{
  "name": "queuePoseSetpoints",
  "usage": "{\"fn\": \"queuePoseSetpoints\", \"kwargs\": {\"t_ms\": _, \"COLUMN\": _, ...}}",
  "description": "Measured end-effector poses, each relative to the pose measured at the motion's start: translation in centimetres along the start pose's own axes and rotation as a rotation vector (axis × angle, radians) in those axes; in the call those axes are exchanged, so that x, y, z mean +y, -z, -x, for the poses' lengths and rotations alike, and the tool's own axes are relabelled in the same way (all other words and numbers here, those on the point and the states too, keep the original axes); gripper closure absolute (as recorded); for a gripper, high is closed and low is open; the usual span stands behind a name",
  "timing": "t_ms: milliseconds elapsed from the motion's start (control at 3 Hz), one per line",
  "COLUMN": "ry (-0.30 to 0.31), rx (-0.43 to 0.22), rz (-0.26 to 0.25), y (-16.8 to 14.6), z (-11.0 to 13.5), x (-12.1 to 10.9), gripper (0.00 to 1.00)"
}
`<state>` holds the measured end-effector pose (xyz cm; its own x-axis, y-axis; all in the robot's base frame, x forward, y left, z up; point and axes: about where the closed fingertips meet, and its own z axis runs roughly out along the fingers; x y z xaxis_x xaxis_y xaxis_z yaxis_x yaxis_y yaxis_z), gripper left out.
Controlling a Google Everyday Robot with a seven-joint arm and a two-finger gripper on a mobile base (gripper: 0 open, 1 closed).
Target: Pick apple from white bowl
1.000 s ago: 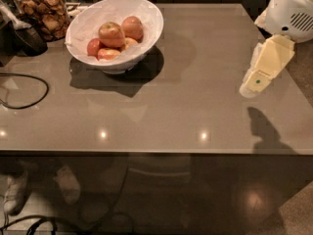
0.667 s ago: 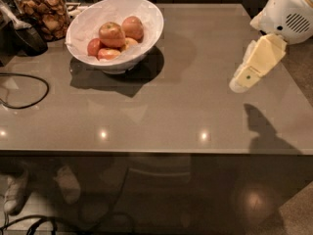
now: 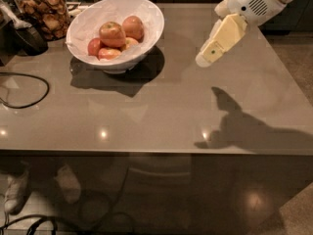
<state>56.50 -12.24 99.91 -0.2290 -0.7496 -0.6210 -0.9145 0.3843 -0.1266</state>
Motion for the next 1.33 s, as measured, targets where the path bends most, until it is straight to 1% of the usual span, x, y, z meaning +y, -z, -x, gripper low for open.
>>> {"fn": "queuePoseSetpoints", "kwargs": {"t_ms": 333, "ry": 0.001, "rx": -0.004, "rz": -0.005, "y": 0.2, "z": 0.2, "x": -0.1, "gripper": 0.0}}
{"fn": "queuePoseSetpoints", "kwargs": {"t_ms": 667, "ry": 0.011, "rx": -0.061, "rz": 0.004, "y": -1.8, "z": 1.9, "x": -0.4, "gripper": 0.0}}
{"fn": "queuePoseSetpoints", "kwargs": {"t_ms": 1000, "ry": 0.048, "rx": -0.113, "rz": 0.023, "y": -4.0, "z": 4.8, "x": -1.1, "gripper": 0.0}}
{"fn": "queuePoseSetpoints", "kwargs": {"t_ms": 1333, "ry": 0.095, "rx": -0.141, "rz": 0.051, "y": -5.6, "z": 7.6, "x": -1.7, "gripper": 0.0}}
